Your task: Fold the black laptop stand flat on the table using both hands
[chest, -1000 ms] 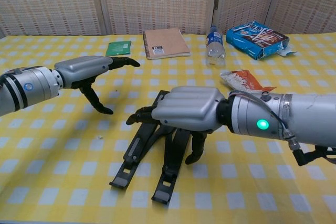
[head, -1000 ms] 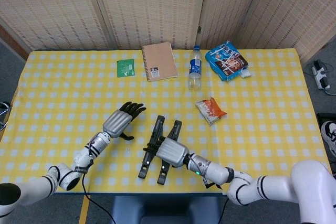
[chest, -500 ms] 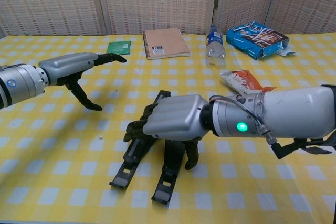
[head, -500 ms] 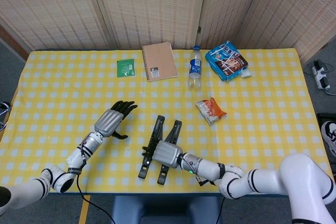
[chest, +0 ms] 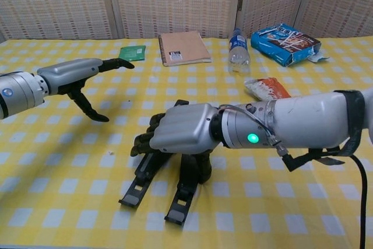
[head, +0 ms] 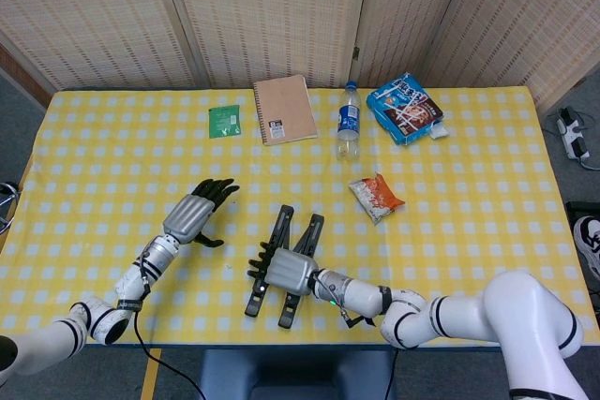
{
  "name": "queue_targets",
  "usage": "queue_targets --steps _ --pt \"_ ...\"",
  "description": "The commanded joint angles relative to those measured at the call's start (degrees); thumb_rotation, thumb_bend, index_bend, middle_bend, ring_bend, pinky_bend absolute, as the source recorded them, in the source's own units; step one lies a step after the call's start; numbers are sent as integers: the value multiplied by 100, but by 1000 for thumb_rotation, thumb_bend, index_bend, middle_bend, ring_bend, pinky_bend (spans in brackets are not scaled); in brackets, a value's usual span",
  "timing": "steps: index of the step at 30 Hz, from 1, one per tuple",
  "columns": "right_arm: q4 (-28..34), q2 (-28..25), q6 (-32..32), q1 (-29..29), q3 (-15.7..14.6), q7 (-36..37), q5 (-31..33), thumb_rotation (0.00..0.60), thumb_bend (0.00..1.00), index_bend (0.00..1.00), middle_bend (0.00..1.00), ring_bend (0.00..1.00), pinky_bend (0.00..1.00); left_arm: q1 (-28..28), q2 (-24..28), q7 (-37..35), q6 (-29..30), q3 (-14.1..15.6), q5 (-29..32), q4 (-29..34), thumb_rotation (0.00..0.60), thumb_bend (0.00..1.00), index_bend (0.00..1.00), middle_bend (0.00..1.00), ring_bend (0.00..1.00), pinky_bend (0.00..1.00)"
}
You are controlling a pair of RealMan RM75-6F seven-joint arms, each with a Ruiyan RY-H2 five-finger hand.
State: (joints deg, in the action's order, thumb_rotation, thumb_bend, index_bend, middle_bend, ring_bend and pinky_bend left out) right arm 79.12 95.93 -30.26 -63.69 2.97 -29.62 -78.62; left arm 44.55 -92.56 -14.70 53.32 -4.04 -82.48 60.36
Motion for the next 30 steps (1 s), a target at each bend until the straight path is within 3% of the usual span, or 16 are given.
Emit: queue_targets --steps 1,8,15,18,30 --pt "-66 54 32 -37 -16 22 12 600 158 1 96 96 21 -10 3 -25 -6 -1 -4 -19 600 142 23 43 0 0" --pt "-287 221 11 -115 -27 161 -57 600 158 88 196 108 21 -45 8 -90 8 -2 -21 -48 600 142 23 43 0 0" --pt "-375 202 -267 -95 -39 502 -369 600 158 337 333 203 30 -82 22 -132 18 5 -36 -71 600 142 23 43 0 0" --pt "-386 166 -354 -81 -70 642 -490 600 158 396 362 225 31 -83 27 -137 8 -2 -36 -69 600 142 22 43 0 0" --pt "-300 29 -737 16 -201 1163 -924 600 158 515 443 288 63 -86 46 -71 -22 -23 -30 -5 600 142 16 43 0 0"
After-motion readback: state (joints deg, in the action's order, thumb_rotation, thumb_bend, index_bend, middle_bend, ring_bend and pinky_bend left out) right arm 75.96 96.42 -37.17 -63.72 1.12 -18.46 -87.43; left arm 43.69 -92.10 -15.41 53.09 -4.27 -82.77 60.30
